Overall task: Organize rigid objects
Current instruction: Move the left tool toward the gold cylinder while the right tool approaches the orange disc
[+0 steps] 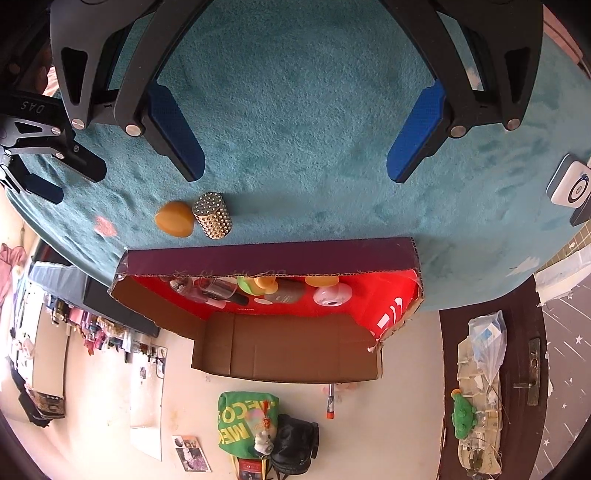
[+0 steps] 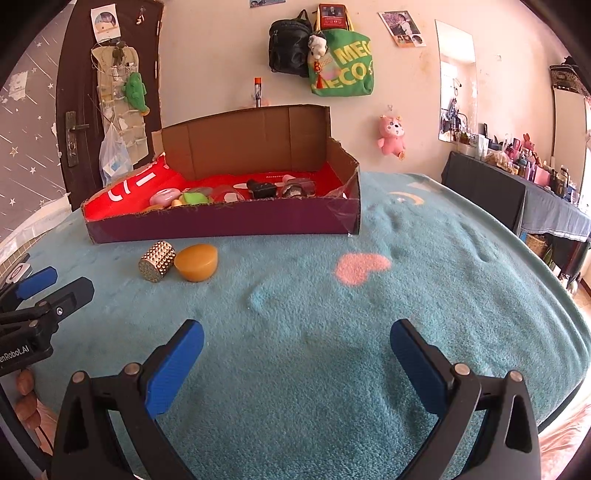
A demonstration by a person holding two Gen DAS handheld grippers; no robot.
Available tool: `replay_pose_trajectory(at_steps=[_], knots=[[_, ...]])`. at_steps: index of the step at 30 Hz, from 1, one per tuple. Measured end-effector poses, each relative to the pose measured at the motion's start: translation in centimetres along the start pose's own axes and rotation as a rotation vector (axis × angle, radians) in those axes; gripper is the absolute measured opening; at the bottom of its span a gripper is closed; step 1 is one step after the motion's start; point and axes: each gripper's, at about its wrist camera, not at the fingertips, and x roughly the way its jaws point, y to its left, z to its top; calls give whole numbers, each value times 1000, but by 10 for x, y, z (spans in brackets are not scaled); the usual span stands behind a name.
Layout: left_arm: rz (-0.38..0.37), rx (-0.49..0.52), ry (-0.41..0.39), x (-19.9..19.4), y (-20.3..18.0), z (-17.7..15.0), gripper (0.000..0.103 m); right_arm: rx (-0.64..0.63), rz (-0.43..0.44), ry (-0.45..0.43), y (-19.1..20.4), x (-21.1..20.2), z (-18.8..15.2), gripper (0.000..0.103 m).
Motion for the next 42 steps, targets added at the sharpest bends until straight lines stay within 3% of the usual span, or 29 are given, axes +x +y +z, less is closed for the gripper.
replay_pose_trajectory(at_steps=[19, 28, 31, 34, 42], knots=[[-28, 43, 147, 44, -20, 50, 101, -22, -8, 37, -15, 14, 25, 103], [-51, 54, 216, 68, -20, 56, 102, -14, -13, 67, -23, 26, 39, 103], [-9, 68, 208, 67, -11, 59, 102, -36, -8, 77, -16, 31, 45, 103], [46, 85, 208, 67, 2, 62, 101, -57, 22, 91, -7, 36, 51, 103], [-17, 28, 230, 61, 24, 67, 101, -159, 164, 149, 22, 50, 67, 103]])
